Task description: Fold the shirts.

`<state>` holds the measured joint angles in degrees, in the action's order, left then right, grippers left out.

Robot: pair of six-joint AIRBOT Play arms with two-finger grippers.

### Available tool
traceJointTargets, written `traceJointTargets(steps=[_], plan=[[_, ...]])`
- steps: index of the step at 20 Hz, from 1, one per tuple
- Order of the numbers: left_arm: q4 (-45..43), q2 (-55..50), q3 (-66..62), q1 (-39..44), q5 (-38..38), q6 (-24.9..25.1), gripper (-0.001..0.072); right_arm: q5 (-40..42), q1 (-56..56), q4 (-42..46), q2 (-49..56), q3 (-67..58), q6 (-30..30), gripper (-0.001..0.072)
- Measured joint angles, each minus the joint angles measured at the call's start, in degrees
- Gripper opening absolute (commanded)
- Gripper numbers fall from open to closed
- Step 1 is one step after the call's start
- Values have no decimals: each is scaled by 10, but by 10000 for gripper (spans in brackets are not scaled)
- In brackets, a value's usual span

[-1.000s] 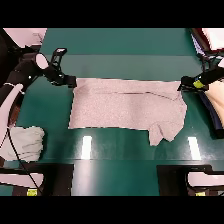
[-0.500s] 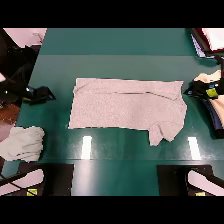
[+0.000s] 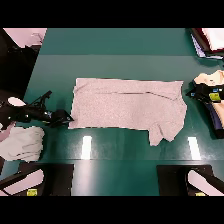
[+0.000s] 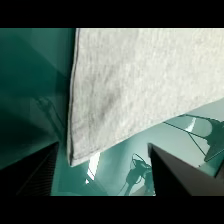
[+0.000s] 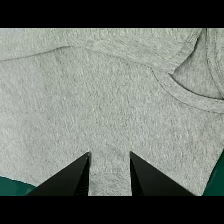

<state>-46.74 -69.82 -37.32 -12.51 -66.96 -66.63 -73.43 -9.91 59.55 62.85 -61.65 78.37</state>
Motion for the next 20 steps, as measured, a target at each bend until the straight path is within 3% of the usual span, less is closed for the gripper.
traceJointTargets(steps=[5,7,10,15,17,18,20], plan=[[14,1,18,8,11,3,622,-1,-1,0,-2,2,0,282],[11,0,22,10,26,4,210,-1,-1,-1,-3,2,0,282],[12,0,23,10,32,6,22,-3,-1,0,-3,3,0,283],[16,1,11,10,23,6,21,-46,-6,36,-6,16,2,292],[17,1,-5,10,16,6,21,-59,-23,55,-13,51,12,462],[17,1,-15,10,13,6,21,-62,-35,61,-19,77,18,476],[18,1,-30,10,9,7,21,-67,-64,69,-27,136,26,437]])
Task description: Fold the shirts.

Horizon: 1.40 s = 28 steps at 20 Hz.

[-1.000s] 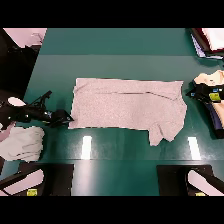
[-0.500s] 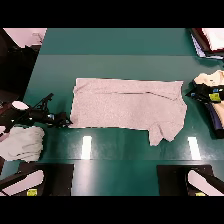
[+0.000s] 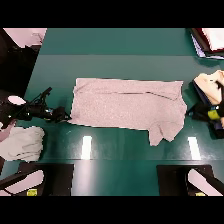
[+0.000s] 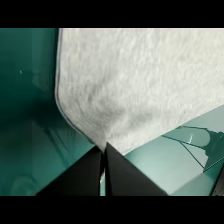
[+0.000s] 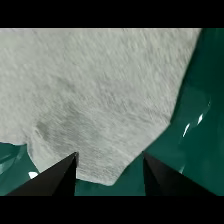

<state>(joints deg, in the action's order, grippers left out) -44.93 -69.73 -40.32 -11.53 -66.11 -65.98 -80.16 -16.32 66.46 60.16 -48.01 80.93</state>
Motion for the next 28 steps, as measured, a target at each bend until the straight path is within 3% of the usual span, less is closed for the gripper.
traceJointTargets(steps=[5,7,9,11,13,17,24,28], plan=[[2,0,-14,0,-5,0,22,26,-45,-30,8,135,8,426],[2,0,-16,0,-7,0,22,45,-45,-61,26,165,8,327],[2,0,-17,0,-9,0,22,56,-31,-92,46,179,3,299],[2,0,-17,0,-10,0,22,78,-11,-102,59,181,-1,112],[1,0,-17,0,-14,0,21,94,9,-104,62,179,-3,18],[-20,8,-17,0,-27,0,20,112,30,-62,23,160,-3,17],[-171,137,0,0,-80,-42,21,-17,38,56,-122,116,9,17],[-191,209,47,0,-112,-68,21,-71,39,99,-214,110,10,16]])
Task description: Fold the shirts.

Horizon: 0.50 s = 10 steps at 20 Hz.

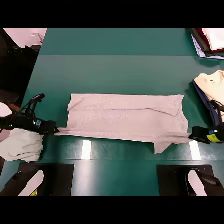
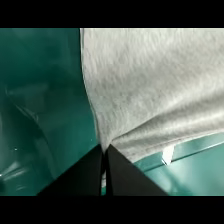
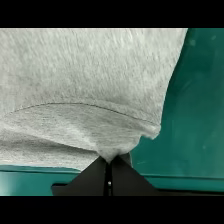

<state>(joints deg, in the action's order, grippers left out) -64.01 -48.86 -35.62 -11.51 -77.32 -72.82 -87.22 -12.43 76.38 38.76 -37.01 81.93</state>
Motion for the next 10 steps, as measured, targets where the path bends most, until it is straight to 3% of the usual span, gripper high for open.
traceJointTargets(steps=[5,10], plan=[[51,19,-8,0,25,-13,20,14,8,-10,-37,-23,1,16],[70,18,-35,0,111,-19,21,58,58,-23,67,-106,1,16]])
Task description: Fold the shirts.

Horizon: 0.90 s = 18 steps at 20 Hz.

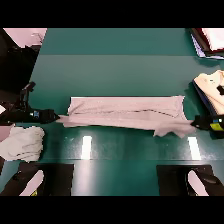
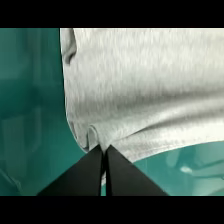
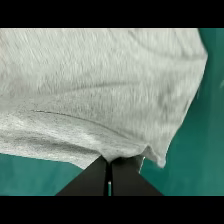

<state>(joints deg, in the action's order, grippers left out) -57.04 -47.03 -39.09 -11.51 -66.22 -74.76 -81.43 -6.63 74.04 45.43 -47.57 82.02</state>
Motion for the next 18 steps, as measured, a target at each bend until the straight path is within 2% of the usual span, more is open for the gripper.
traceJointTargets(steps=[8,17,18], plan=[[27,-103,-18,0,70,12,21,32,54,-4,201,-140,3,16],[87,-259,-128,0,100,45,26,48,60,-9,298,-202,19,18],[91,-268,-138,0,102,49,235,57,61,-9,302,-204,24,19]])
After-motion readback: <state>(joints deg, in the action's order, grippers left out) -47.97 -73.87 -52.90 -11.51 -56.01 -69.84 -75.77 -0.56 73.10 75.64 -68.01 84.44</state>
